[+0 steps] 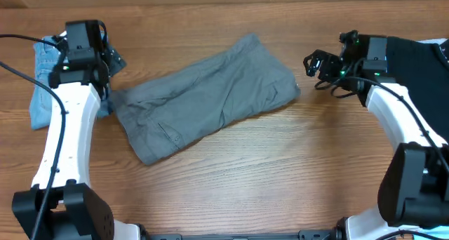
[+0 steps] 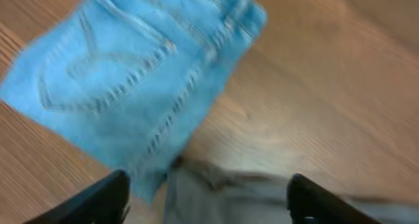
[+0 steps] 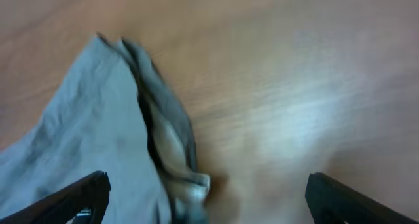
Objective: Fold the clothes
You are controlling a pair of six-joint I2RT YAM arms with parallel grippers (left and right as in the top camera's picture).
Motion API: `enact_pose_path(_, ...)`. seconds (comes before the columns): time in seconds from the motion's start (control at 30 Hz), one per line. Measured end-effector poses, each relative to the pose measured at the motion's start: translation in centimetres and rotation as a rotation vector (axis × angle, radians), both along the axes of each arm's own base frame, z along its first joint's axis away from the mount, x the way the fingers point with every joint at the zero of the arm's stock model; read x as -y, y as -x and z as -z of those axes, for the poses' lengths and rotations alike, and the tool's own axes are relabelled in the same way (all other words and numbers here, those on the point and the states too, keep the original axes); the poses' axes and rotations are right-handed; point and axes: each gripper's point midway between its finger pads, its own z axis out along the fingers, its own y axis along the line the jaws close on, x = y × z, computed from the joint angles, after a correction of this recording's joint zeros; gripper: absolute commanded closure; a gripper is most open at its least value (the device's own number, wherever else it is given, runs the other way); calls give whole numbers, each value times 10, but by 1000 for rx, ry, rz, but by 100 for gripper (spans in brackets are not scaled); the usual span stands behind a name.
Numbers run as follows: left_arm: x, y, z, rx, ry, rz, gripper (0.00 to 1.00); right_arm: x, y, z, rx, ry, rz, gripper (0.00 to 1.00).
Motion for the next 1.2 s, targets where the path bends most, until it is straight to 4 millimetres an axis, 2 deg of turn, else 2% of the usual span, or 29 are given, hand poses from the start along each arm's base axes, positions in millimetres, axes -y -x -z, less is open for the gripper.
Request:
enact_pose_path(0.03, 13, 7, 5, -42, 50, 43, 56, -5, 10, 5, -41, -17, -27, 0)
enact_pose_path(0.07, 35, 30, 22, -159, 140, 103, 58, -12, 18, 8, -68, -38, -64, 0)
enact_pose_path(0.13, 62, 47, 33, -245, 212, 166, 57, -21, 32, 13, -119, -76, -112, 0)
enact_pose_path(0.17, 85, 61, 42, -309, 253, 218, 56, -27, 36, 17, -138, -104, -139, 0)
enact_pose_path(0.27, 120, 73, 61, -370, 257, 323, 52, -42, 40, 26, -162, -192, -207, 0)
enact_pose_path(0.33, 129, 74, 78, -375, 224, 355, 51, -54, 43, 25, -166, -260, -251, 0)
enact_pose_path(0.43, 120, 73, 106, -387, 178, 329, 45, -63, 47, 23, -169, -323, -288, 0)
enact_pose_path(0.57, 101, 50, 143, -372, 149, 275, 39, -72, 51, 32, -174, -334, -314, 0)
enact_pose_path(0.67, 97, 55, 177, -458, 149, 262, 38, -80, 58, 47, -173, -309, -331, 0)
enact_pose_path(0.8, 97, 60, 181, -503, 152, 260, 36, -82, 48, 55, -138, -261, -294, 0)
enact_pose_path(0.87, 97, 62, 181, -514, 153, 259, 36, -76, 41, 59, -125, -239, -251, 0)
enact_pose_path(0.97, 97, 62, 182, -515, 153, 259, 35, -57, 37, 72, -173, -161, -117, 0)
enact_pose_path(1.03, 97, 62, 182, -515, 153, 259, 35, -54, 35, 75, -178, -154, -94, 0)
enact_pose_path(1.13, 97, 62, 182, -515, 154, 259, 35, -65, 31, 81, -172, -193, -121, 0)
enact_pose_path(1.2, 97, 62, 182, -515, 154, 259, 35, -81, 21, 79, -121, -275, -187, 0)
